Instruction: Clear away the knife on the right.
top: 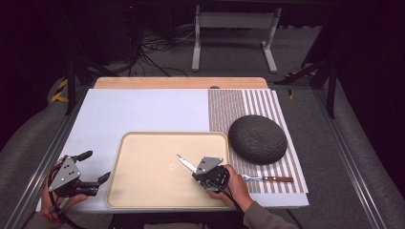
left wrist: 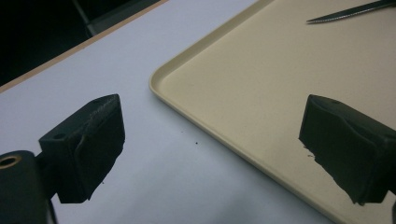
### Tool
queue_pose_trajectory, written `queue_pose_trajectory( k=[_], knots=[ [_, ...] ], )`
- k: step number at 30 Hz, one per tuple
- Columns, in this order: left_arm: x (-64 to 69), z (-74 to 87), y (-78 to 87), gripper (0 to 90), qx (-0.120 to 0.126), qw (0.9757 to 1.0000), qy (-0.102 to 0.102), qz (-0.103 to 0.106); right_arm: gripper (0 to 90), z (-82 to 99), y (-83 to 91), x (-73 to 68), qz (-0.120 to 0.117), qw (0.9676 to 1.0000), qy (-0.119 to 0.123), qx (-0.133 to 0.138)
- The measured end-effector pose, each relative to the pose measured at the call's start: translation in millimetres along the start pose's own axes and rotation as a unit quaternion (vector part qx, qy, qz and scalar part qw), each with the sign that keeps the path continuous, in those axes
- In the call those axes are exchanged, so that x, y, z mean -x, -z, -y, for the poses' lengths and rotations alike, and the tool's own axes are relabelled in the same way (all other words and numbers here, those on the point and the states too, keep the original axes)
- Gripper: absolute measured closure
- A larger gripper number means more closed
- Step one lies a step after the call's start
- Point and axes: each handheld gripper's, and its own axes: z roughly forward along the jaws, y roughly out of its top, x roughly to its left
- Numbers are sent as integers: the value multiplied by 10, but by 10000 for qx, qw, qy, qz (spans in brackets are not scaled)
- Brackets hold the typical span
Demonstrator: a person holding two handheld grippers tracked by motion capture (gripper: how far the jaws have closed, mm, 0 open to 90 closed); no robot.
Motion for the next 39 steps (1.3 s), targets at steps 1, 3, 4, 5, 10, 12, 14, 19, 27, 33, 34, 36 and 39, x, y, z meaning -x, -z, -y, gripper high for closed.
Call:
queue_pose_trajectory(
  k=[1, 3, 4, 5, 10, 12, 14, 19, 27, 33, 34, 36, 39],
  knots=[
    [-1, -1, -2, 75, -3, 10000, -1, 4, 900, 11, 7, 9, 37, 10000, -51, 3],
    [-3, -2, -4, 75, -11, 10000, -22, -9, 900, 22, 18, 24, 76, 9999, -69, -11],
    [-3, -2, -5, 75, -13, 10000, -22, -9, 900, 31, 27, 33, 87, 9999, -103, -25],
    [-1, -2, -6, 75, -15, 10000, -16, -1, 900, 38, 33, 40, 91, 9999, -131, -21],
    [-1, 1, 1, 75, -21, 10000, -4, -13, 900, 106, 90, 103, 224, 9991, -345, -39],
    [-4, 0, 2, 75, -39, 10000, -30, -18, 900, 126, 101, 119, 281, 9985, -471, -13],
    [2, -1, -5, 75, -37, 10000, -31, -6, 900, 148, 113, 139, 385, 9979, -519, -6],
    [5, 2, -11, 75, -47, 10000, 9, 12, 900, 200, 148, 206, 482, 9968, -635, 6],
    [-3, 3, -1, 78, -27, 10000, -7, 15, 900, 270, 201, 286, 595, 9952, -780, 5],
    [10, -6, 11, 79, 13, 10000, 41, 36, 900, 324, 242, 326, 605, 9942, -886, 29],
    [13, -12, 23, 80, 13, 10000, 10, 21, 900, 335, 249, 331, 586, 9940, -919, 38],
    [13, -11, 25, 80, 7, 10000, 9, 14, 900, 344, 254, 337, 606, 9938, -928, 49],
    [10, -7, 27, 79, 21, 10000, 47, 34, 900, 368, 276, 342, 627, 9934, -964, 37]
  ],
)
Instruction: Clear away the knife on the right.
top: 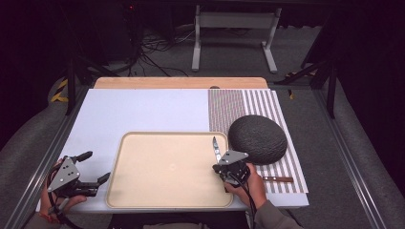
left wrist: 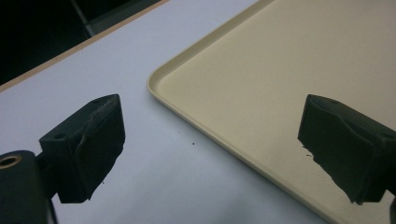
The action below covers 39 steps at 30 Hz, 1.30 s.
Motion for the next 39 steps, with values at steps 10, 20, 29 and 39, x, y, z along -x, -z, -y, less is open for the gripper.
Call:
queue_pose_trajectory(
  k=[10, 20, 29, 39],
  knots=[
    [-4, 0, -22, 81, -51, 10000, -8, -1, 879, 26, 38, 17, -35, 9998, 107, 190],
    [-1, 6, -17, 83, -44, 10000, 13, -4, 872, -4, 151, 51, 25, 9978, 217, 634],
    [-12, 12, -19, 88, -65, 10000, 27, 1, 814, -53, 226, 99, 107, 9937, 349, 1059],
    [-21, 15, -40, 93, -78, 10000, 37, 40, 750, -106, 307, 168, 237, 9899, 391, 1341]
  ],
)
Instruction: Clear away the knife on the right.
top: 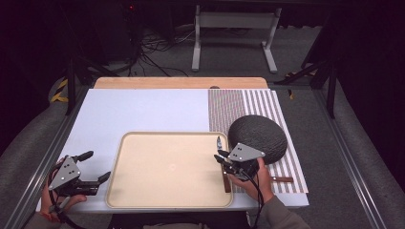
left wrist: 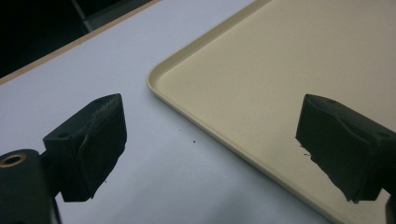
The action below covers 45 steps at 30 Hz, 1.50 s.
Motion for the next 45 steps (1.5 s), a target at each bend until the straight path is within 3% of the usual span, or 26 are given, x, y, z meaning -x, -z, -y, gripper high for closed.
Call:
queue_pose_trajectory(
  k=[11, 18, 25, 31, 45],
  knots=[
    [-2, 0, 2, 94, -7, 10000, 15, 2, 627, -39, 92, 75, 177, 9996, -110, 207],
    [-9, 0, 1, 95, -6, 10000, 26, 4, 459, -56, 124, 108, 224, 9993, -111, 288],
    [-11, 0, 1, 95, -11, 10000, 20, 3, 361, -74, 139, 112, 296, 9990, -57, 335],
    [-25, -1, 2, 94, -8, 10000, -13, -3, 227, -84, 154, 124, 535, 9982, -14, 260],
    [-37, -22, -25, 86, 52, 10000, 24, 18, 172, -52, 309, 181, 717, 9973, 3, 168]
  ],
)
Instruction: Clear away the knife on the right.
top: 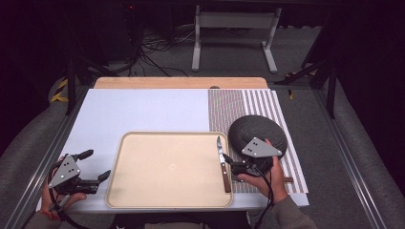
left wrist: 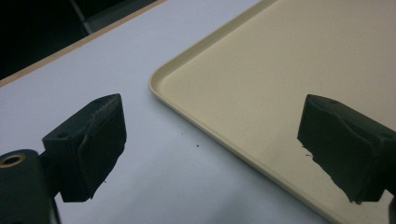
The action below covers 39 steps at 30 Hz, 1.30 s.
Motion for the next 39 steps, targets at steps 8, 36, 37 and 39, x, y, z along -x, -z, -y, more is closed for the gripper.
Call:
queue_pose_trajectory(
  k=[8, 36, 37, 39],
  knots=[
    [-14, -16, -15, 83, 23, 10000, -42, 0, 172, 59, 107, 34, 80, 9999, 74, -91],
    [-41, -21, -77, 80, 27, 10000, 6, 88, 167, 459, 606, 309, 334, 9977, -274, -523],
    [-41, -23, -77, 80, 32, 9999, -10, 101, 166, 478, 622, 315, 344, 9976, -291, -519],
    [-39, -25, -78, 80, 36, 9999, -36, 94, 165, 518, 650, 328, 367, 9973, -312, -554]
  ],
)
